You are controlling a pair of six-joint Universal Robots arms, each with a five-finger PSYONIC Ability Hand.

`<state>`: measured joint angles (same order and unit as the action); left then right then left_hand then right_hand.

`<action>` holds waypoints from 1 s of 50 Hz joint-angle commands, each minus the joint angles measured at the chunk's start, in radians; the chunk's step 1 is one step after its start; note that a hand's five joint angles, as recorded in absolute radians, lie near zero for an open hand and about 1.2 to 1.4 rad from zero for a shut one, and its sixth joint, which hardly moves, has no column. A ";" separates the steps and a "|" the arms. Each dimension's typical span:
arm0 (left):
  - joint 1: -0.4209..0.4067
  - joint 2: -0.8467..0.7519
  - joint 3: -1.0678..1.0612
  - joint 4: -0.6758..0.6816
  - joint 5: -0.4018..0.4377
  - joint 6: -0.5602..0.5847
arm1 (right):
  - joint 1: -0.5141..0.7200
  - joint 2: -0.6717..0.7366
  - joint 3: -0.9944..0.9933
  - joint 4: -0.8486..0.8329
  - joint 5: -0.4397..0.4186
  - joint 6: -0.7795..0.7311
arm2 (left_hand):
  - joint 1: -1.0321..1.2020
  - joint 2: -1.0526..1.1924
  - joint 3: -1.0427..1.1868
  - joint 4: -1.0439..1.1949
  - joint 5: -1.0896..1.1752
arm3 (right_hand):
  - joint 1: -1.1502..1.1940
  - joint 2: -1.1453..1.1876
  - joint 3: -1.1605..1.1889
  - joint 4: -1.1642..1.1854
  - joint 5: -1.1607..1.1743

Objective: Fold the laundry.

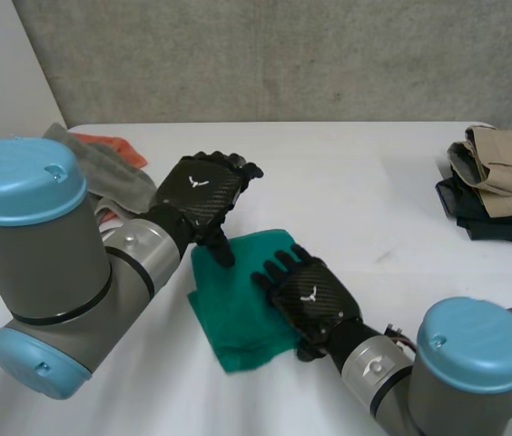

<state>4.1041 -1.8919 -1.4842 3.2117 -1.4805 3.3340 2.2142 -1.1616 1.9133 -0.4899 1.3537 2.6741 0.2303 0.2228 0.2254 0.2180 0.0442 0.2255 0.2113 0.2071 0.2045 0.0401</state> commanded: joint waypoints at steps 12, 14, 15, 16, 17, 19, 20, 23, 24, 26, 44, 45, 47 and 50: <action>-0.007 -0.003 -0.015 0.002 0.009 -0.001 | 0.001 0.168 -0.145 -0.088 0.015 -0.066 | -0.017 -0.009 -0.012 -0.005 -0.005 | 0.094 0.108 0.113 0.115 0.105; -0.007 0.000 -0.016 0.002 0.006 -0.001 | 0.001 0.174 -0.158 -0.087 0.012 -0.065 | -0.017 -0.009 -0.012 -0.005 -0.005 | 0.132 0.146 0.151 0.153 0.143; -0.007 0.000 -0.016 0.002 0.009 -0.001 | 0.001 0.187 -0.172 -0.085 0.008 -0.062 | -0.017 -0.009 -0.012 -0.005 -0.005 | 0.170 0.184 0.189 0.191 0.181; -0.007 0.002 -0.021 0.002 0.009 -0.001 | 0.001 0.195 -0.180 -0.084 0.008 -0.062 | -0.017 -0.009 -0.012 -0.005 -0.005 | 0.182 0.196 0.201 0.203 0.193; -0.007 0.002 -0.022 0.002 0.009 -0.001 | 0.001 0.203 -0.189 -0.082 0.010 -0.063 | -0.017 -0.009 -0.012 -0.005 -0.005 | 0.197 0.211 0.215 0.218 0.208; -0.007 0.004 -0.024 0.002 0.009 -0.001 | 0.001 0.217 -0.209 -0.079 0.008 -0.062 | -0.017 -0.009 -0.012 -0.005 -0.005 | 0.311 0.325 0.329 0.332 0.322; -0.007 0.004 -0.025 0.002 0.009 -0.001 | 0.001 0.220 -0.215 -0.079 0.008 -0.060 | -0.017 -0.009 -0.012 -0.005 -0.005 | 0.355 0.369 0.374 0.376 0.366; -0.007 0.004 -0.030 0.002 0.009 -0.001 | 0.001 0.229 -0.238 -0.081 0.005 -0.057 | -0.017 -0.009 -0.012 -0.005 -0.005 | 0.624 0.638 0.643 0.645 0.635; -0.007 0.005 -0.034 0.002 0.009 -0.001 | 0.001 0.232 -0.244 -0.081 0.005 -0.057 | -0.017 -0.009 -0.012 -0.005 -0.005 | 0.724 0.739 0.743 0.746 0.735; -0.007 0.007 -0.036 0.002 0.009 -0.001 | 0.001 0.238 -0.258 -0.081 0.004 -0.056 | -0.017 -0.009 -0.012 -0.005 -0.005 | 0.933 0.947 0.951 0.954 0.944; -0.002 0.105 0.021 0.068 0.014 -0.005 | -0.162 0.082 -0.404 -0.088 -0.103 -0.051 | -0.017 -0.009 -0.012 -0.005 -0.005 | 1.171 1.185 1.189 1.192 1.182; -0.001 0.106 0.025 0.075 0.014 -0.004 | -0.174 0.074 -0.418 -0.088 -0.113 -0.049 | -0.014 -0.006 -0.009 -0.002 -0.002 | 1.171 1.185 1.189 1.192 1.182; -0.002 0.109 0.039 0.098 0.014 -0.005 | -0.218 0.060 -0.462 -0.093 -0.125 -0.045 | -0.017 -0.009 -0.012 -0.005 -0.005 | 1.171 1.185 1.189 1.192 1.182; -0.007 0.109 0.053 0.114 0.016 -0.007 | -0.290 0.057 -0.545 -0.113 -0.122 -0.027 | -0.014 -0.006 -0.009 -0.002 -0.002 | 1.171 1.185 1.189 1.192 1.182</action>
<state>4.1019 -1.7888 -1.4607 3.2794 -1.4667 3.3296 2.0531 -1.0760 1.4990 -0.5775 1.2553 2.6256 0.2303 0.2228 0.2254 0.2180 0.0442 0.9979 1.1232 1.1425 1.1956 0.9227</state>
